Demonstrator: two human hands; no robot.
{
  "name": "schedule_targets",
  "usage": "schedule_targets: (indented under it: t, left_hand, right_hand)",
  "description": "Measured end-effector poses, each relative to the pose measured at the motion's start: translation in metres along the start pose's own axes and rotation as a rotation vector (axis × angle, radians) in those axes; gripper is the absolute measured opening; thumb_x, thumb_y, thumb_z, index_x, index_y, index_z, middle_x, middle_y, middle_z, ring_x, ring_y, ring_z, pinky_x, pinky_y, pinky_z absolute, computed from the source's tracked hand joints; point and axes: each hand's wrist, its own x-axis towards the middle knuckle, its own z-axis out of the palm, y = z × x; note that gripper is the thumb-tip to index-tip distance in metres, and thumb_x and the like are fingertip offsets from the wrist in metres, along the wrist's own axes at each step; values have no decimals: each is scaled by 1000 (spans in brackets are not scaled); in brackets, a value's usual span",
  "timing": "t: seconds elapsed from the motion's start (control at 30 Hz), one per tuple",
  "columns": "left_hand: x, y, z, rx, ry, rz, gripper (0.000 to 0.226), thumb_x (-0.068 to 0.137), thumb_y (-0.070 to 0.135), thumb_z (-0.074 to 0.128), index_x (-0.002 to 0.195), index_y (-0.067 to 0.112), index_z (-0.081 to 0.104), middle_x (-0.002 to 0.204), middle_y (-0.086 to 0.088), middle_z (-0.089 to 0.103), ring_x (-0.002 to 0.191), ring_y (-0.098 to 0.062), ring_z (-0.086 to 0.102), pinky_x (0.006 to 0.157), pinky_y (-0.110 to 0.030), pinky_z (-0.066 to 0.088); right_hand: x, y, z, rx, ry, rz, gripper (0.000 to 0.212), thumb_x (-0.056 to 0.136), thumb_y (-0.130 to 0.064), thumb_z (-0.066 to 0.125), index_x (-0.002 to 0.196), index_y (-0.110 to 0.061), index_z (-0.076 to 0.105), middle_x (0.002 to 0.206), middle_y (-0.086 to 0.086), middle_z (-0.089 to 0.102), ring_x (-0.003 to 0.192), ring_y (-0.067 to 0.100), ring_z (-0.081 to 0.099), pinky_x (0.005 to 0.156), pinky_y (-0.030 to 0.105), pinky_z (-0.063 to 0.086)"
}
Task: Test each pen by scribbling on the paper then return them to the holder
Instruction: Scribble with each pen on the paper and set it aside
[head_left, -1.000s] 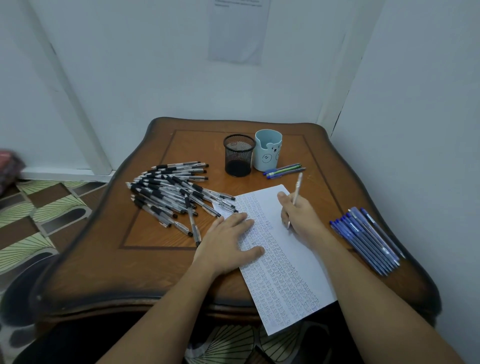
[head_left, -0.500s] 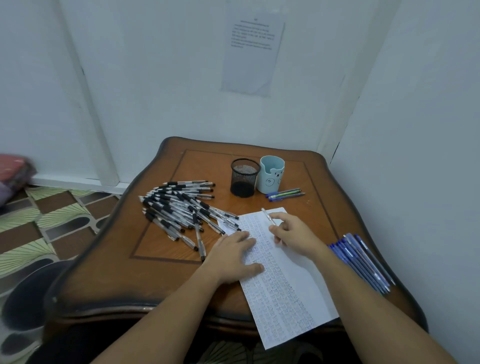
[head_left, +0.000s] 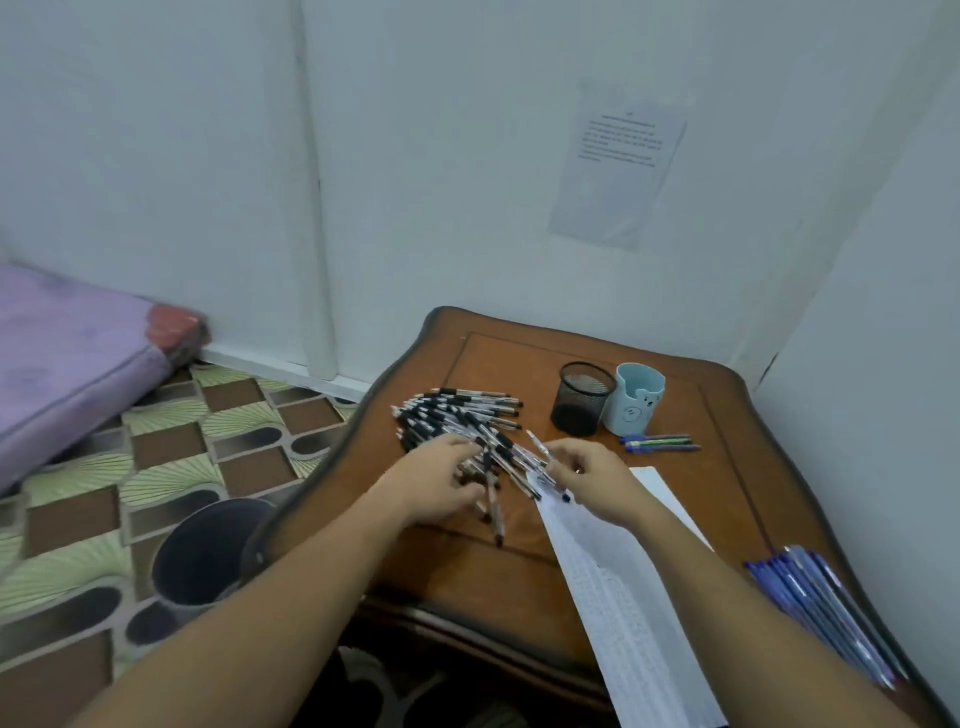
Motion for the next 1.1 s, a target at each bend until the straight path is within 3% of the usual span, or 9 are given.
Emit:
schedule_targets:
  t: [0.17, 0.27, 0.43, 0.5, 0.57, 0.67, 0.77, 0.87, 1.1]
  left_hand:
    - [-47, -68, -31, 23, 103, -132, 56, 91, 40, 60, 141, 20, 47, 143, -1, 45, 130, -17, 44, 109, -28, 33]
    - [-79, -110, -44, 10, 136, -242, 57, 90, 40, 60, 142, 22, 46, 143, 0, 46, 129, -16, 44, 109, -31, 35]
    - [-130, -168, -60, -24, 202, -413, 56, 91, 37, 61, 142, 23, 46, 144, 1, 46, 130, -15, 43, 107, -32, 35]
    - [-144, -187, -64, -32, 213, -466, 57, 91, 38, 61, 143, 25, 44, 144, 1, 45, 129, -15, 44, 107, -34, 37]
    - [-154, -203, -66, -41, 222, -511, 57, 91, 39, 61, 143, 25, 43, 144, 1, 45, 128, -15, 45, 107, -35, 39]
    - [-161, -215, -67, -50, 248, -541, 57, 91, 39, 61, 143, 24, 43, 145, 1, 44, 131, -15, 42, 108, -35, 37]
    - [-159, -221, -67, -60, 273, -540, 56, 91, 38, 61, 143, 25, 44, 146, 1, 44, 132, -16, 41, 109, -36, 36]
    - [-150, -218, -65, -57, 295, -516, 55, 91, 39, 60, 142, 26, 46, 144, 1, 47, 130, -16, 43, 109, -36, 37]
    - [-100, -169, -63, -25, 300, -366, 55, 90, 41, 60, 142, 24, 47, 136, 1, 51, 122, -14, 48, 102, -31, 39]
  right_hand:
    - [35, -68, 53, -36, -111, -118, 27, 101, -28, 56, 126, -24, 65, 80, -3, 66, 68, 15, 60, 59, 26, 42]
    - [56, -114, 92, -50, -175, -200, 24, 100, -25, 56, 121, -22, 67, 77, -8, 60, 64, 5, 52, 57, 23, 37]
    - [82, -189, 157, 5, -313, -277, 14, 101, -21, 56, 105, -21, 69, 80, -8, 64, 73, 6, 57, 63, 22, 42]
    - [91, -213, 180, -3, -360, -273, 16, 101, -22, 56, 109, -18, 68, 87, -5, 65, 80, 8, 61, 64, 21, 45]
    - [101, -231, 200, -42, -386, -277, 22, 101, -26, 56, 116, -14, 67, 100, 2, 69, 94, 17, 67, 75, 28, 53]
    - [115, -242, 219, -92, -369, -246, 51, 100, -34, 57, 146, -14, 47, 132, 7, 62, 116, 23, 60, 99, 37, 46]
    - [120, -240, 220, -44, -337, -237, 55, 101, -33, 56, 152, -19, 39, 137, 5, 60, 120, 21, 57, 99, 32, 43]
    - [117, -227, 209, -21, -309, -264, 48, 101, -28, 55, 147, -17, 46, 133, 5, 60, 113, 18, 57, 90, 25, 40]
    - [100, -178, 154, 0, -205, -303, 43, 96, -29, 62, 138, -25, 57, 110, -7, 63, 98, 9, 58, 88, 28, 50]
